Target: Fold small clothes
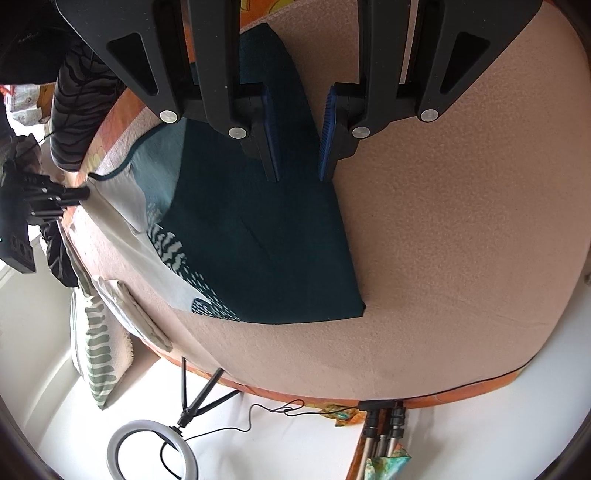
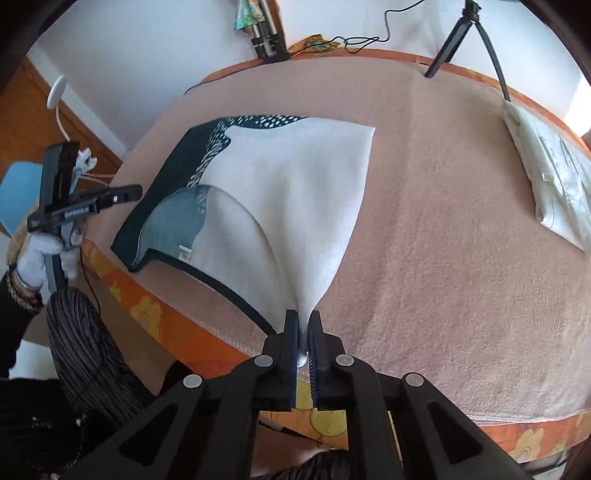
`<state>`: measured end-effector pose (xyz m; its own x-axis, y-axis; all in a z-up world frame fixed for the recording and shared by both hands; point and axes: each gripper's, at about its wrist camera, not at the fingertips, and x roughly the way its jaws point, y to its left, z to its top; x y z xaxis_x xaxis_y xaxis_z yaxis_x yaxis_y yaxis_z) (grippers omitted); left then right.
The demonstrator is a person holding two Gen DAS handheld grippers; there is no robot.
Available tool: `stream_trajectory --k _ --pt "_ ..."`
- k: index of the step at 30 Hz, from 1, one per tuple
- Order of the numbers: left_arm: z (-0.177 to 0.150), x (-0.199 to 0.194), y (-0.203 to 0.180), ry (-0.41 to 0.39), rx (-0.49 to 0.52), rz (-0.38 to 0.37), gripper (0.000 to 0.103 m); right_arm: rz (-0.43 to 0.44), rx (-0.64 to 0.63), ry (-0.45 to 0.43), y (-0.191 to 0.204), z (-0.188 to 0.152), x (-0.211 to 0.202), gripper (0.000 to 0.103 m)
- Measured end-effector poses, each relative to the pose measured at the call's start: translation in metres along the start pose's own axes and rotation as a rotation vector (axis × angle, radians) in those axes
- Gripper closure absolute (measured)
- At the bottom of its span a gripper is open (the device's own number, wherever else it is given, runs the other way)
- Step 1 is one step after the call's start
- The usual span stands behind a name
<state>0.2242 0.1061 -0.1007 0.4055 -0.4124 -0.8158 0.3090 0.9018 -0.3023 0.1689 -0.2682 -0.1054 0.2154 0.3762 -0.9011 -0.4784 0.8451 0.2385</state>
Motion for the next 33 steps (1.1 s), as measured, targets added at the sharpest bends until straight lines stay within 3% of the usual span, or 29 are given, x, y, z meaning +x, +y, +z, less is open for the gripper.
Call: stream_trajectory --k 1,2,3,10,14,19,25,33 --pt "0.003 0.003 0.003 -0.001 -0.017 0.006 0.081 -0.016 -0.019 0.007 0.003 -0.003 -0.001 0.090" --pt "0.005 0.005 0.006 -0.003 -0.029 0.013 0.081 -0.046 -0.037 0.003 0.007 -0.005 -0.003 0.067" --pt "0.007 0.008 0.007 -0.005 -0.035 0.022 0.081 -0.068 -0.052 -0.014 0.012 -0.006 -0.006 0.055" --pt "0.013 0.008 -0.002 -0.040 -0.035 0.033 0.081 -0.097 -0.093 -0.196 0.018 0.008 -0.033 0.057" --pt "0.015 0.000 -0.019 -0.081 -0.040 0.008 0.081 -0.045 -0.066 -0.316 0.012 0.044 -0.031 0.060" --pt "0.021 -0.001 -0.065 -0.127 0.061 0.058 0.081 -0.004 -0.097 -0.396 0.027 0.094 -0.007 0.065" --pt "0.021 -0.004 -0.095 -0.179 0.124 0.114 0.081 0.091 -0.127 -0.362 0.049 0.139 0.034 0.080" --pt "0.020 -0.005 -0.098 -0.190 0.156 0.144 0.081 0.086 -0.129 -0.278 0.056 0.159 0.083 0.081"
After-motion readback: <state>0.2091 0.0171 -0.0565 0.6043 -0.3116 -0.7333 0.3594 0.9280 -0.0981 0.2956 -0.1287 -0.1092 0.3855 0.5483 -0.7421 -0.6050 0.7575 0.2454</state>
